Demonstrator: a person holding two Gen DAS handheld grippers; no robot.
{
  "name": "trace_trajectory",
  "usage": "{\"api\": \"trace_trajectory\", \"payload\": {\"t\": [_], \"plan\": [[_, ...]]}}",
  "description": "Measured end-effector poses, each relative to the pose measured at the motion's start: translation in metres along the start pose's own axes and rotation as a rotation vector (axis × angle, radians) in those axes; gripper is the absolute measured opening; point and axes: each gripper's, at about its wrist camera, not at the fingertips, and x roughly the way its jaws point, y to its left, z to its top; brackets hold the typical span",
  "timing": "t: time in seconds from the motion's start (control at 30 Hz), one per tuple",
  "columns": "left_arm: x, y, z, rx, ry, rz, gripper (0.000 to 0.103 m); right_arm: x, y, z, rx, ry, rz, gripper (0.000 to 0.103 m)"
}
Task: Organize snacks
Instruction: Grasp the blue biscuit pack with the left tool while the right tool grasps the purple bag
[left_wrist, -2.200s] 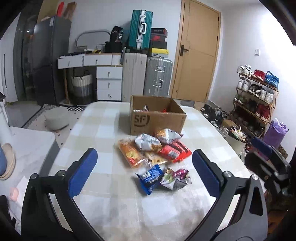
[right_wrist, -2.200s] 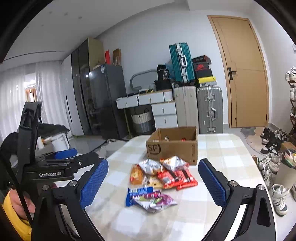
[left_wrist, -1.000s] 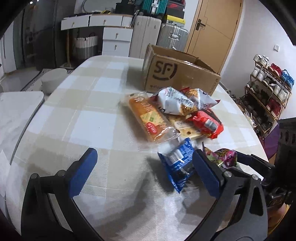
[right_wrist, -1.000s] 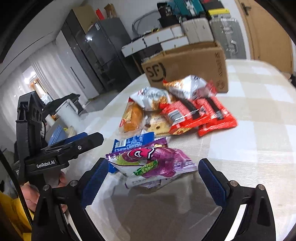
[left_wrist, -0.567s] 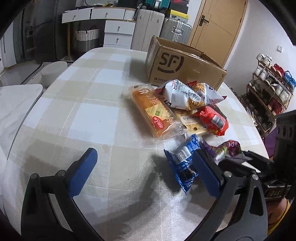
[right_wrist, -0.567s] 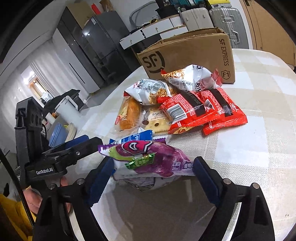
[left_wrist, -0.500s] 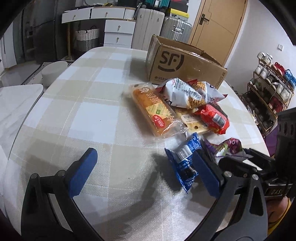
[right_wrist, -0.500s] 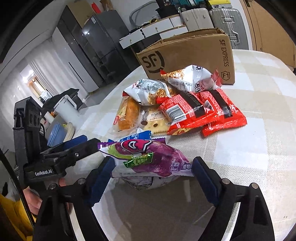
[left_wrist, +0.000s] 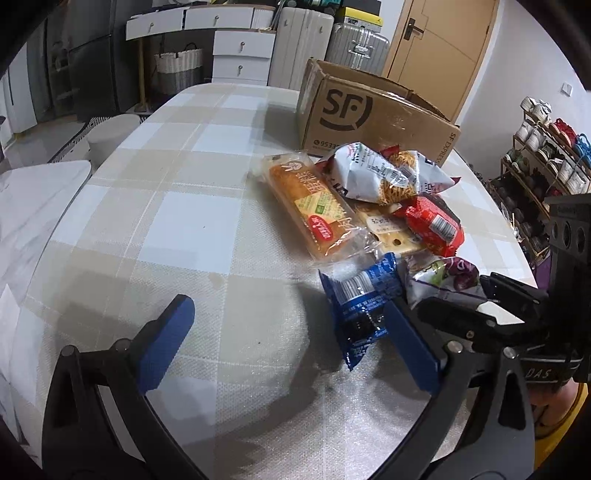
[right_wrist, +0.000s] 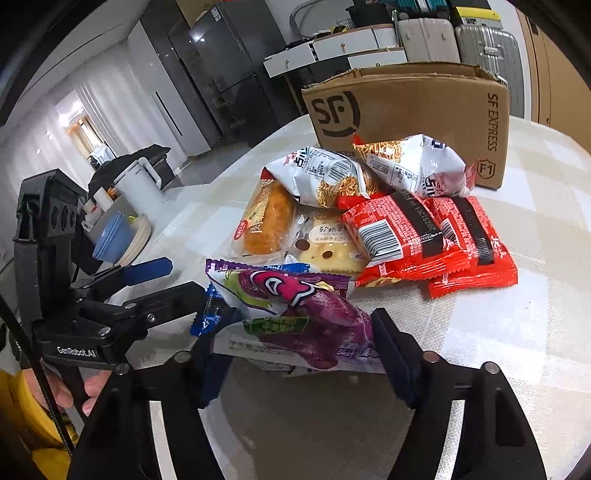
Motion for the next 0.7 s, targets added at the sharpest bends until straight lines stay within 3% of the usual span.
{"api": "trace_trajectory", "payload": {"t": [0.1, 0.27, 0.43, 0.7], "plan": [[0.000, 0.003, 0.000, -0.021, 0.014, -0.002, 0.102, -0.003, -0.004, -0.001, 0.021, -0.008, 0.016, 0.057], [-0.005, 0.003, -0.002, -0.023, 0.019, -0.001, 0.102, -0.009, -0.006, -0.007, 0.060, -0.025, 0.054, 0.056], [-0.010, -0.007, -0.005, 0.011, 0.026, -0.020, 0.102, -0.033, -0.010, -0.018, 0.102, -0.099, 0.079, 0.055], [0.016, -0.040, 0.003, 0.063, 0.130, -0.069, 0.102, -0.073, -0.037, -0.033, 0.197, -0.245, 0.129, 0.055]]}}
